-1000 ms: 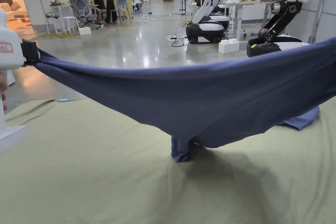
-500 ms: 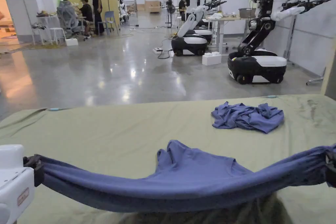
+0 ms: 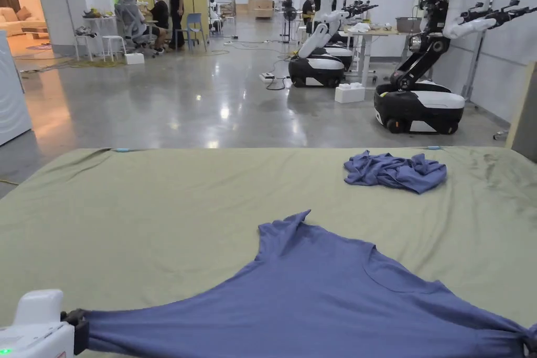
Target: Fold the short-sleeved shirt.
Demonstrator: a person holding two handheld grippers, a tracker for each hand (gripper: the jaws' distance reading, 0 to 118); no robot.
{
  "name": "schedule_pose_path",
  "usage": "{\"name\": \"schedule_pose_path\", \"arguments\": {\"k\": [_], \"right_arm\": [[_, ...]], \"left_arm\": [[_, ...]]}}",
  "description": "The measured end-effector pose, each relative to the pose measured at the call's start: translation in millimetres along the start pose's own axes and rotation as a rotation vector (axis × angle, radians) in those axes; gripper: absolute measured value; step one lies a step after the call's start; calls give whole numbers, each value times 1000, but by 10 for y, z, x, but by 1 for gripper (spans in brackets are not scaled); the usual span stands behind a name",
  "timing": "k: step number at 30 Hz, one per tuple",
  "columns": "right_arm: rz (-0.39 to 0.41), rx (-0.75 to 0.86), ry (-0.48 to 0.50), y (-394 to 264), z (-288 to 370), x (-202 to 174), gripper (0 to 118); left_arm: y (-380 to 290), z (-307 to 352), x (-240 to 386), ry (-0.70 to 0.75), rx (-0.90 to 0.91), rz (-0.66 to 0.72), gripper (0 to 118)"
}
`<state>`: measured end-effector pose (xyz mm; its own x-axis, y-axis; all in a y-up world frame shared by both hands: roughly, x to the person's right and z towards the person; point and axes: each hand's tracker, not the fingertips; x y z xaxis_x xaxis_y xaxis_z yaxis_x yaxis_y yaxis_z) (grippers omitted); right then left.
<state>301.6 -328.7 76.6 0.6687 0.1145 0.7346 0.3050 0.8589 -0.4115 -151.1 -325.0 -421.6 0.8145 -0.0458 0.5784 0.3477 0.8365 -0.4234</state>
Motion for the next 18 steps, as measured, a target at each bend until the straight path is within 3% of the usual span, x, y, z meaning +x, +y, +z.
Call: {"name": "schedule_pose_path", "arguments": {"k": [5, 6, 7, 8, 9, 10, 12, 15, 17, 18], "right_arm": [[93, -76, -5, -314, -24, -54, 8], [97, -96, -10, -341, -50, -61, 11], [104, -130, -3, -364, -87, -68, 21], [97, -159, 2, -402, -122, -67, 42], [94, -185, 5, -425, -144, -67, 92], [91, -185, -1, -446, -151, -65, 92], [64, -101, 10, -457, -29, -21, 118], [-2, -104, -6, -328, 143, -74, 118], [-37, -38, 27, -188, 430, -206, 118], [-45, 6, 54, -132, 537, -264, 109]], "left_arm": [[-374, -25, 8, 15, -57, -81, 3], [-422, -37, 6, 18, -65, -86, 8], [-465, -43, 25, 23, -75, -88, 27], [-499, -66, 26, 43, -104, -92, 68], [-527, -101, 1, 34, -153, -75, 118], [-551, -129, -28, 4, -228, -54, 118], [-579, 73, -70, -48, -153, -19, 118], [-460, 387, -78, -39, -72, -28, 118], [-392, 719, -92, -33, 32, 38, 118], [-365, 849, -92, -43, 50, 74, 110]]}}
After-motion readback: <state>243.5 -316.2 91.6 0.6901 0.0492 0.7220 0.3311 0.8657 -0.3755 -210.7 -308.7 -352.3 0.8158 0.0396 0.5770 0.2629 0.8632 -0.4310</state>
